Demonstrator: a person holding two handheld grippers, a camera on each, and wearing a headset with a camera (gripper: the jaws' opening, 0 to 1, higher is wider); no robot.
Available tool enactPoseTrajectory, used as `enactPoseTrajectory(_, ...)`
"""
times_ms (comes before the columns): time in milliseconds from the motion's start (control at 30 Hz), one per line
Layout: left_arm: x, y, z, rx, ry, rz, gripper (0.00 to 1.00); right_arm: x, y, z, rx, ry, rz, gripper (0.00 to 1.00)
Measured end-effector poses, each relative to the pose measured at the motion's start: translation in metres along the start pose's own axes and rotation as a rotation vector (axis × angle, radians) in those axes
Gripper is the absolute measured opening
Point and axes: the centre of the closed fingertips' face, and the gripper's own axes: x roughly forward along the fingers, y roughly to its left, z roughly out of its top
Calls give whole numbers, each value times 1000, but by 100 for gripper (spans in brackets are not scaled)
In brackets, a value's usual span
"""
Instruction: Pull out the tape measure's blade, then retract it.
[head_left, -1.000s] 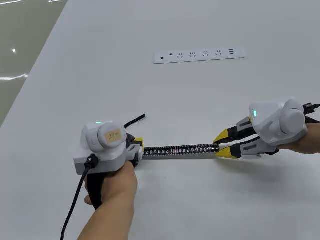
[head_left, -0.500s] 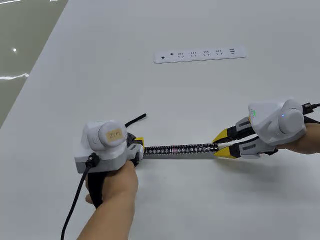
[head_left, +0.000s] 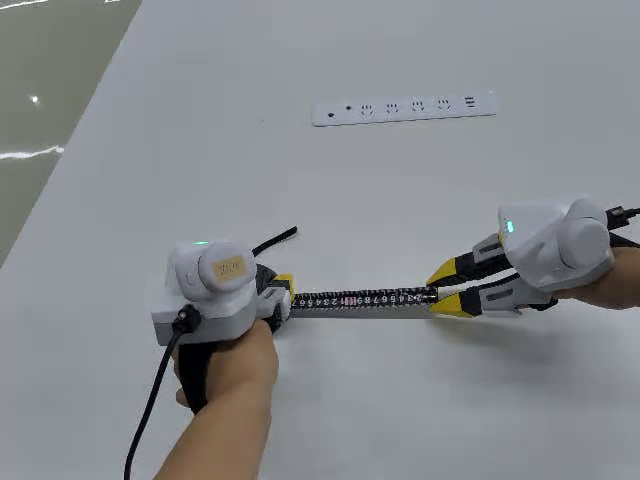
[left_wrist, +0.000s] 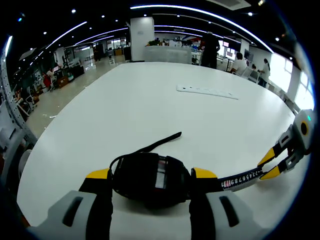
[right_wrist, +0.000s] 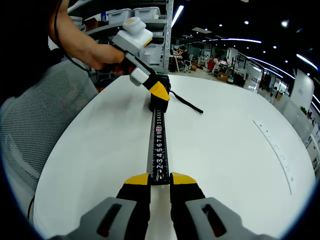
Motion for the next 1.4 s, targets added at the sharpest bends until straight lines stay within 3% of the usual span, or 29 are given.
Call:
enactPoseTrajectory(700,-2,0,-1,-21,12,-15,57,8,0,9,-9,-5,5,14)
enactPoseTrajectory(1400,3,6,-2,-42,20,-32,57,17,-1,19,-24,-11,18,14)
